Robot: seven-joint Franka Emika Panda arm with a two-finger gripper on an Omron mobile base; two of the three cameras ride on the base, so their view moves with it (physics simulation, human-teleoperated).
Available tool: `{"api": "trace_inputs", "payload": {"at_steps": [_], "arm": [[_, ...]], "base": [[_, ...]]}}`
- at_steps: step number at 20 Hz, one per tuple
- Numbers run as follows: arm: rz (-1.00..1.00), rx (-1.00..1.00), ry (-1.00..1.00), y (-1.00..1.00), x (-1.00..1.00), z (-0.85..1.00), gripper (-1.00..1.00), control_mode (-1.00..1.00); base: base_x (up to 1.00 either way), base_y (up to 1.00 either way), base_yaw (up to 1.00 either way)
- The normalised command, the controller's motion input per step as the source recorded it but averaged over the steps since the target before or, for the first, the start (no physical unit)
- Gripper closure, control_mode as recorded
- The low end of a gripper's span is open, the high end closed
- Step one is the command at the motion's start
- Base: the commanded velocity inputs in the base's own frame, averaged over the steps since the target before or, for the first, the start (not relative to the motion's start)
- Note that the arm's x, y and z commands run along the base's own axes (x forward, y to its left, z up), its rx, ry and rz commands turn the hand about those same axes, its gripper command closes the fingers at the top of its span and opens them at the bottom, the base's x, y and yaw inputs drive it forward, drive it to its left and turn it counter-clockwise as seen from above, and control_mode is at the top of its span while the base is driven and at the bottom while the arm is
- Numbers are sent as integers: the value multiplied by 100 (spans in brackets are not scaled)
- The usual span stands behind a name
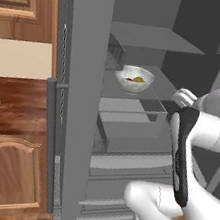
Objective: Place the bowl with the squash and tomato on the second highest shelf of the fridge. Place the bowl with the chicken drumsticks on the top shelf of the fridge.
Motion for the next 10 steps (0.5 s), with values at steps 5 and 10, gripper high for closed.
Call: {"api": "trace_inputs", "payload": {"at_steps": [5, 10], "arm": [[19, -33, 14, 43, -60, -17, -100, -100], [1, 0, -1, 0, -16, 0, -100, 100]], "base": [[0, 0, 0], [-60, -7, 13]]}}
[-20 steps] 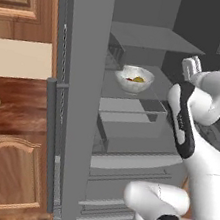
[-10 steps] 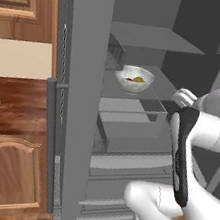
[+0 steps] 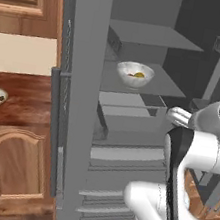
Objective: Place the bowl with the squash and tomato on the second highest shelf of the fridge. Place the bowl with the chicken drumsticks on the top shelf of the fridge.
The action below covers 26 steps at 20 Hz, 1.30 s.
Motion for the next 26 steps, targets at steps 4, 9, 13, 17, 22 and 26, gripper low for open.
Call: {"api": "trace_inputs", "payload": {"at_steps": [4, 9, 13, 17, 22, 26], "arm": [[0, 0, 0, 0, 0, 0, -100, 100], [0, 0, 0, 0, 0, 0, -100, 100], [0, 0, 0, 0, 0, 0, -100, 100], [0, 0, 0, 0, 0, 0, -100, 100], [0, 0, 0, 0, 0, 0, -100, 100], [0, 0, 0, 0, 0, 0, -100, 100]], "base": [[-100, -9, 29], [-100, 89, 27], [-49, 100, 17], [8, 100, 5], [94, 100, 0], [100, 100, -1]]}}
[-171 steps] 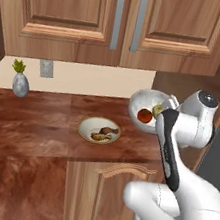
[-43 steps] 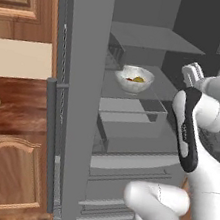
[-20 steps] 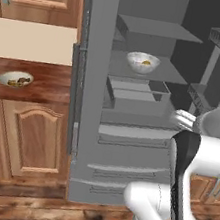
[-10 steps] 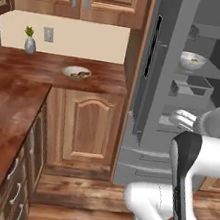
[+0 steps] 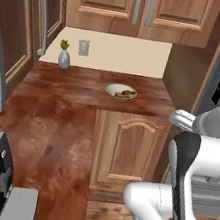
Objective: Place the bowl with the squash and tomato on the second highest shelf of the fridge. Place the bowl with the chicken drumsticks on the top shelf of the fridge.
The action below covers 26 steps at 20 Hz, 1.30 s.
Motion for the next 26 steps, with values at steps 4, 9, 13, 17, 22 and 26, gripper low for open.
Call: {"api": "trace_inputs", "payload": {"at_steps": [4, 9, 13, 17, 22, 26], "arm": [[0, 0, 0, 0, 0, 0, -100, 100], [0, 0, 0, 0, 0, 0, -100, 100], [0, 0, 0, 0, 0, 0, -100, 100], [0, 0, 0, 0, 0, 0, -100, 100], [0, 0, 0, 0, 0, 0, -100, 100], [0, 0, 0, 0, 0, 0, -100, 100]], "base": [[100, 100, 0], [100, 7, 2], [100, -2, 3], [99, 53, 0], [96, 24, 0], [99, -40, -1]]}}
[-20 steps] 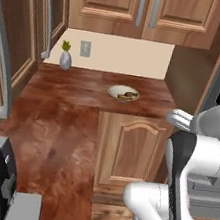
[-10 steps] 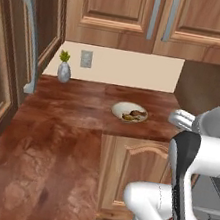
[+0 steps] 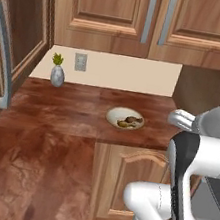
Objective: Place the bowl with the squash and tomato on the second highest shelf of the fridge. Place the bowl with the chicken drumsticks on the top shelf of the fridge.
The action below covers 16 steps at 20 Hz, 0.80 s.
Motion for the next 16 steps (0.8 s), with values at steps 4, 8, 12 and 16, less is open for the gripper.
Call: {"api": "trace_inputs", "payload": {"at_steps": [4, 8, 12, 16], "arm": [[0, 0, 0, 0, 0, 0, -100, 100], [0, 0, 0, 0, 0, 0, -100, 100], [0, 0, 35, 24, 5, -66, -100, -100], [2, 18, 49, 23, 53, -89, -100, -100]], "base": [[100, 19, 0], [41, 6, 0], [0, 0, 0], [0, 0, 0]]}}
